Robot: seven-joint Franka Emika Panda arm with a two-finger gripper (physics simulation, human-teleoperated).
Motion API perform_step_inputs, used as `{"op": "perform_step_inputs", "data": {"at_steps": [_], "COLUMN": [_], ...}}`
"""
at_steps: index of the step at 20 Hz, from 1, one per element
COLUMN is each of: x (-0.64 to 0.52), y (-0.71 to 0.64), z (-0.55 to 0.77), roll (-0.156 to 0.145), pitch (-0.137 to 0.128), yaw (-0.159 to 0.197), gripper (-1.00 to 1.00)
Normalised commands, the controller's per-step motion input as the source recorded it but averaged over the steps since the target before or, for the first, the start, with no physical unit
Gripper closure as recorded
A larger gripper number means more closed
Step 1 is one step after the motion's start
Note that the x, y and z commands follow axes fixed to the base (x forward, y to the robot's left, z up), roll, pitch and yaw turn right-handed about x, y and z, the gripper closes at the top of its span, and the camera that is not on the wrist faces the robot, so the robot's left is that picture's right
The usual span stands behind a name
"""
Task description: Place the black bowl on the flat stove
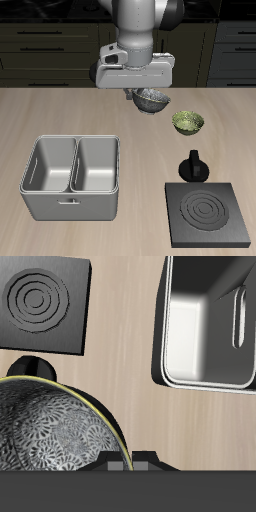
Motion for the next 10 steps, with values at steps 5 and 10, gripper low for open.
{"op": "perform_step_inputs", "data": {"at_steps": [5, 10], "x": [0.55, 0.38], "y": [0.06, 0.05], "z": [0.11, 0.01], "roll": [0.007, 0.008], "pitch": [0.008, 0.019], "yaw": [0.022, 0.011], "gripper": [1.00, 1.00]}}
